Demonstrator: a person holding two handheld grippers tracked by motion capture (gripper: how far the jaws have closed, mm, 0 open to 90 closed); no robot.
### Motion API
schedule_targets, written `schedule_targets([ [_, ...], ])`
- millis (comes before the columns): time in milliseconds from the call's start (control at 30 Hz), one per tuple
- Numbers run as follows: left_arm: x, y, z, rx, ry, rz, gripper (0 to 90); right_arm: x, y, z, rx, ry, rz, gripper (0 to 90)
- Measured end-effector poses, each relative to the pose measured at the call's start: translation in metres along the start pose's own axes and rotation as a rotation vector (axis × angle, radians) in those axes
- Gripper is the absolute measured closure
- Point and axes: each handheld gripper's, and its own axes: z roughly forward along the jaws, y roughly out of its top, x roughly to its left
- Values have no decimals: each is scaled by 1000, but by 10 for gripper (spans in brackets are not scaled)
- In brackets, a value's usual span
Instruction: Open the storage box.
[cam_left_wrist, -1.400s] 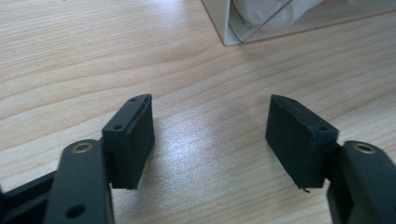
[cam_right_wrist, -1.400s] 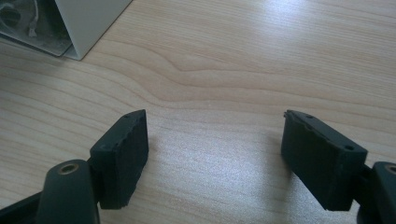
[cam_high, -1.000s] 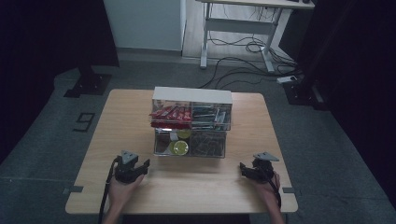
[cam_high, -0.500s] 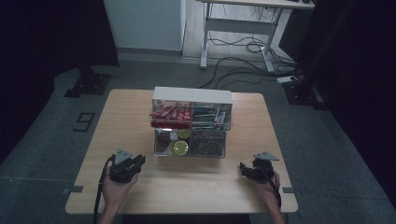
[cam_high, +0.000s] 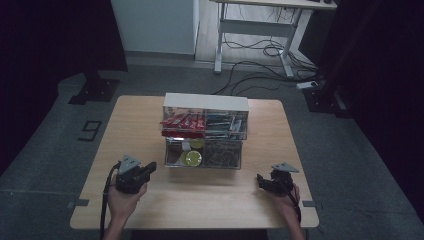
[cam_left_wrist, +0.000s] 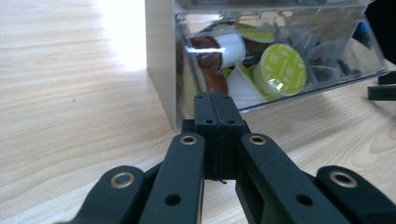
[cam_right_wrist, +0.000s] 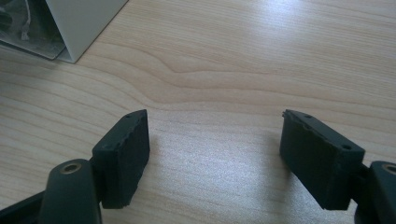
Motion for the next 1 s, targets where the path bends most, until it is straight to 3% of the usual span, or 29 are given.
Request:
schedule_targets([
  [400,-7,24,-8,-18,-37,27,900,-1,0,0,0,-6,4,245],
  [1000,-15,61,-18,-22,-92,30,898,-1,0,0,0,-11,10,245],
])
